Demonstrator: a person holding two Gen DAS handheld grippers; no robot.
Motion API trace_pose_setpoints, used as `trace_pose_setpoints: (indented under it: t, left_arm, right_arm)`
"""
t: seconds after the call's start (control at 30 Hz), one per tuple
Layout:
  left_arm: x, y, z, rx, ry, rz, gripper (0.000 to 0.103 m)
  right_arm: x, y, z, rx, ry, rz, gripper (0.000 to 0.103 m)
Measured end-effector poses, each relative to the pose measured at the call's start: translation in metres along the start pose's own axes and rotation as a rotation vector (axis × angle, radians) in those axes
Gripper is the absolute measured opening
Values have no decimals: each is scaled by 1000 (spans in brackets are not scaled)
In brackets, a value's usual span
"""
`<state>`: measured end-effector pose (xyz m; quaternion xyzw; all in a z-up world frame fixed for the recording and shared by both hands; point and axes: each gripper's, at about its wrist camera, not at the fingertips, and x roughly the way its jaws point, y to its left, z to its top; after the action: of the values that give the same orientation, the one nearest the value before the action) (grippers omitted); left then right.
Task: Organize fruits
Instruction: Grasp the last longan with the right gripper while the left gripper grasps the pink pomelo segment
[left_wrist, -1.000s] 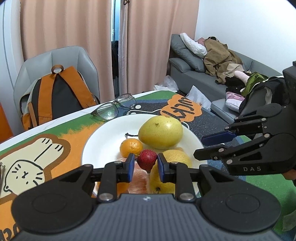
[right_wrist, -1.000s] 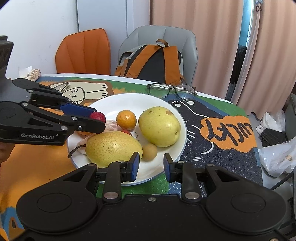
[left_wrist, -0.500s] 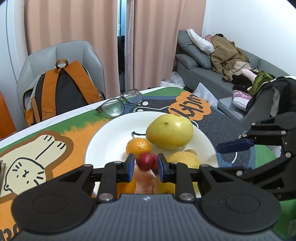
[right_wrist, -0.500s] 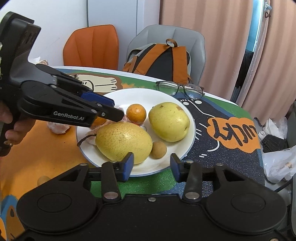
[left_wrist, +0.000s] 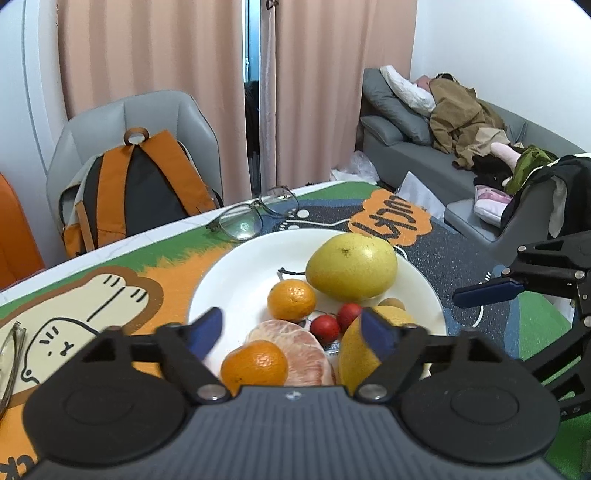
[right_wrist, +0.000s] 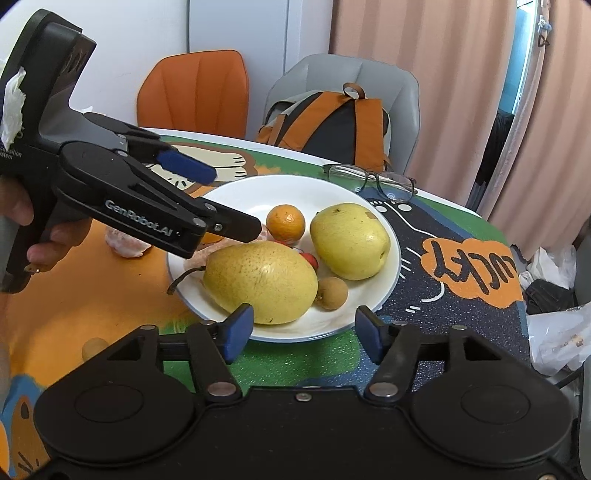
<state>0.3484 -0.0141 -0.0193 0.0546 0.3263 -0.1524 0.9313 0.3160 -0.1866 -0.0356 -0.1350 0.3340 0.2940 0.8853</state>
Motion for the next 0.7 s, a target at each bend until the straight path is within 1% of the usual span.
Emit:
trace_pose_setpoints:
  t: [0.03,0.1,0.17,0.2,0.23,0.27,0.3,0.33,0.43,0.57,0.7]
  left_arm:
    - [-2,0,0,6,-6,2,85]
    - [-6,0,-2,19,-10,8,86]
    - [-12,-1,-4,33,-14,9,88]
    - [-16,-1,-5,40,-21,3,90]
    - [-21,-1,-7,44,-31,-2,91]
    - [-25,-1,-9,46,-40,-6,92]
    - [-29,-1,-11,47,-47,-10,94]
    - [-32,0,-13,44,-50,-12,96]
    - [-38,3,-17,22,-44,-16,98]
    - [-50,6,-25,21,-50,-21,98]
    - [-64,10,-36,17,-59,-38,98]
  right_arm:
    - [-1,0,0,-1,-2,0,63]
    - [-5,1,-1,-2,-13,-3,73]
    - [-10,2,-3,-3,-34,-3,82]
    - [-13,3,-4,-6,-48,4,84]
    - [-16,4,-4,-8,-60,12,90]
    - [-20,6,-6,-12,-76,17,99]
    - [-23,8,-6,-15,-89,17,103]
    - [-26,10,-7,-20,-104,14,103]
    - [-30,18,-9,-41,-114,30,103]
    - [-33,31,-14,-79,-119,49,103]
    - [-34,44,-21,-101,-118,92,103]
